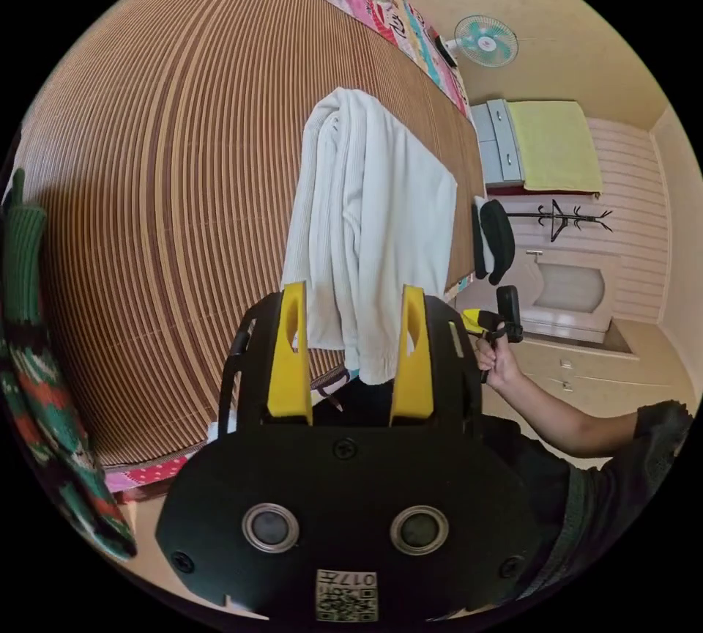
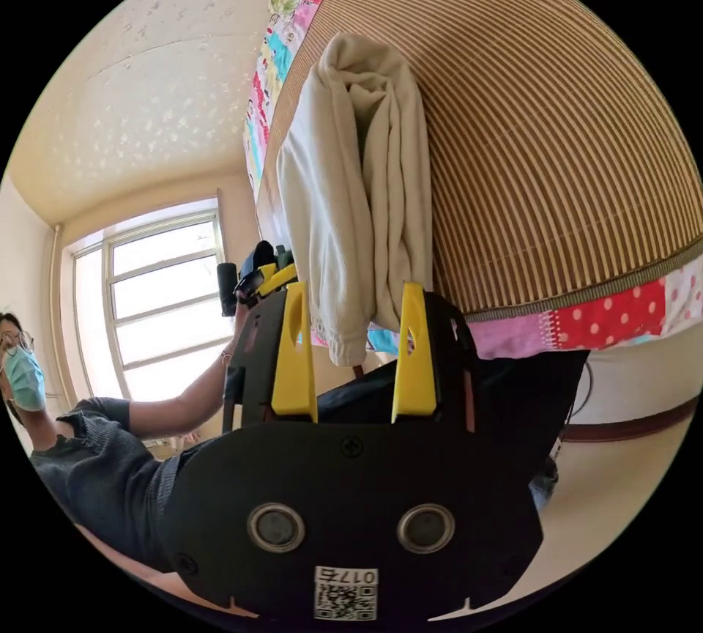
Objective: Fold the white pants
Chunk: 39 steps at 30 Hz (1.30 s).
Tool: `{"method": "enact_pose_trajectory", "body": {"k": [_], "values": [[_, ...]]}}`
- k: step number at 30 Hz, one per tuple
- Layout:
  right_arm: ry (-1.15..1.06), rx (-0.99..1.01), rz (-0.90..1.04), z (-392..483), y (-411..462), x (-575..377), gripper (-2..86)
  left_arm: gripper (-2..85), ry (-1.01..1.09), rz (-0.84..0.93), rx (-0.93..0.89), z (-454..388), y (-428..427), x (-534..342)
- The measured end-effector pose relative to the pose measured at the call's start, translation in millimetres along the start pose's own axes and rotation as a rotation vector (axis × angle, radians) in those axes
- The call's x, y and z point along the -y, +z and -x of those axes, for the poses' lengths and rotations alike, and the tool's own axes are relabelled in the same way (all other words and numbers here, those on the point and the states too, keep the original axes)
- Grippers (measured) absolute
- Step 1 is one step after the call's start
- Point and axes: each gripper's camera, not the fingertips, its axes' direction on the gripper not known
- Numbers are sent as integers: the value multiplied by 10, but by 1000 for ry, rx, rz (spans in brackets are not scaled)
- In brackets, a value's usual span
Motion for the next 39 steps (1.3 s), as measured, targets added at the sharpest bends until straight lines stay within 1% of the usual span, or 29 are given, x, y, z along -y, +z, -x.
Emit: {"method": "enact_pose_trajectory", "body": {"k": [2,4,8,10,12,13,14,15,18,20,22,24,29,31,32,34,35,37,39], "values": [[50,32,-2,-223,-29,201,236,238,-5,15,-15,152,43,120],[51,37,39,-388,1,423,240,261,-34,47,-43,346,144,310],[-25,119,96,-557,58,753,228,238,-33,82,-52,446,237,481],[-51,140,132,-574,113,801,227,223,-9,109,10,408,252,471],[-52,150,117,-617,118,762,215,203,7,78,24,367,243,374],[-37,163,112,-647,115,745,211,177,12,116,-20,368,315,315],[-1,210,111,-716,110,700,189,171,-2,148,-79,394,392,286],[35,269,115,-784,99,636,168,160,-72,141,-160,467,469,204],[55,365,137,-791,16,428,132,120,-137,99,-189,492,487,-74],[8,338,166,-624,-64,290,120,107,-142,98,-239,438,427,-248],[-25,293,222,-401,-112,169,113,101,-91,66,-265,245,190,-530],[-90,237,320,-25,-79,32,104,100,-97,27,-264,135,-62,-762],[-265,212,495,855,365,-199,93,99,-114,-136,-188,-46,-996,-1397],[-331,241,542,1221,628,-249,93,99,-95,-245,-114,-120,-1651,-1717],[-368,275,567,1482,842,-268,93,99,-92,-273,-94,-132,-1829,-1797],[-424,324,604,1885,1209,-289,94,100,-89,-376,2,-163,-2555,-2093],[-457,347,629,2152,1486,-301,94,100,-86,-397,36,-171,-2738,-2156],[-520,331,640,2523,1915,-326,95,104,-94,-444,171,-111,-3380,-2329],[-544,211,596,2778,2471,-342,94,114,-149,-453,269,125,-3714,-2358]]}}
